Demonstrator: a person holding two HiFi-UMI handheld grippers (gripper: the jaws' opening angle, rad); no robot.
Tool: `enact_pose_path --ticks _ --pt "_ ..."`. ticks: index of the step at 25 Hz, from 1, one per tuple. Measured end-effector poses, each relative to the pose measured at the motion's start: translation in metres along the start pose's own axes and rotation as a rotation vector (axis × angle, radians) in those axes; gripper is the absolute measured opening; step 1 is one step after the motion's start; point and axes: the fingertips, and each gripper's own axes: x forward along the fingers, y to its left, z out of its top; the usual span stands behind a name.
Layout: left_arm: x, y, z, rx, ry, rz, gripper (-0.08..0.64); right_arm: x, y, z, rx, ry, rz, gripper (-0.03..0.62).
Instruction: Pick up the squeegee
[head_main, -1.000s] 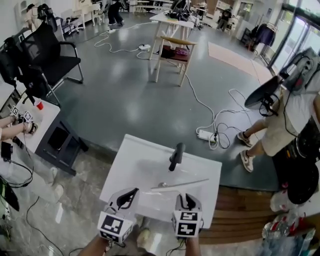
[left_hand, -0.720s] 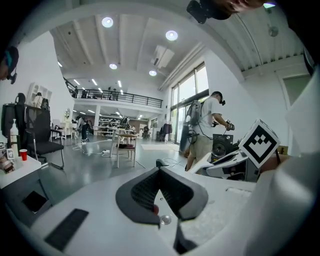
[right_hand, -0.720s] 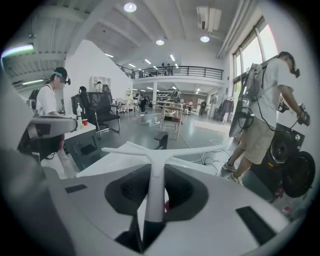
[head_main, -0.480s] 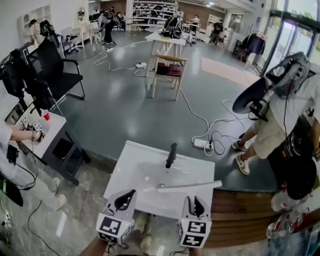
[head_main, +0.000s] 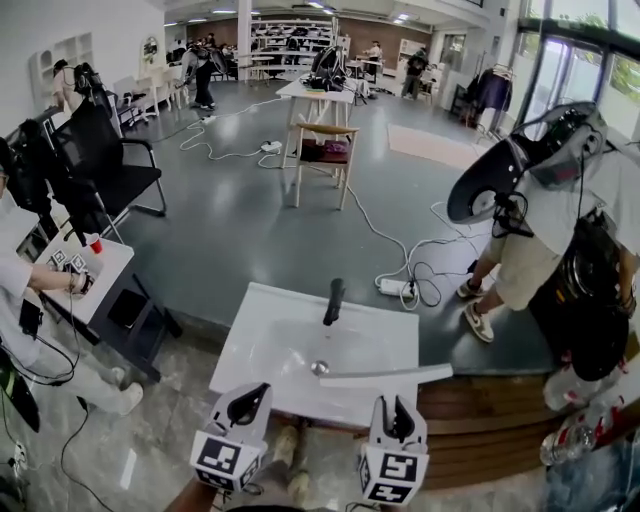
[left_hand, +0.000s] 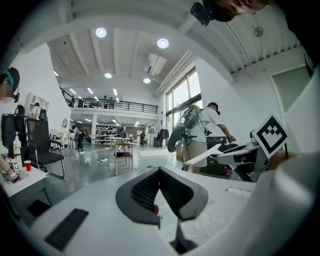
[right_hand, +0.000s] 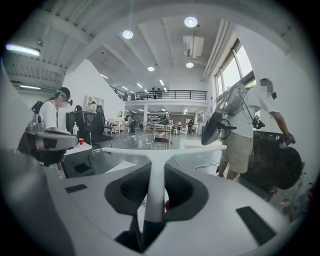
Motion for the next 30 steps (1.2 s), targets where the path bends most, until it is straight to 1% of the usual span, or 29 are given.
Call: enact_pose_path --ticks 8,13,17,20,26,30 --pt "-0.028 -0.022 -0.005 0.001 0.009 -0.007 0.002 -0.034 0.001 -0.021 0.004 -0.003 0.009 0.077" --pt "-0.035 -0.033 -0.009 0.01 0.005 -0.012 0.002 -0.05 -0.005 -0.025 0.007 -0.008 0.001 0.077" --pt "-0.038 -0.037 -0.011 0.013 0.001 -0.018 0.002 -0.056 -0.007 -0.028 0.008 -0.007 -0.004 0.077" --pt "-0.04 -0.038 -0.01 0.018 -0.002 -0.02 0.002 -0.059 -0.005 -0.034 0.006 0.015 -0.006 0.077" --pt "-0.04 -0.038 -0.009 0.012 0.0 -0.02 0.002 -0.058 -0.005 -0.026 0.01 -0.006 -0.005 0.077" --pt "-0.039 -0.039 -0.007 0.032 0.002 -0.013 0.002 -0.058 -0.008 -0.029 0.005 -0.001 -0.004 0.077"
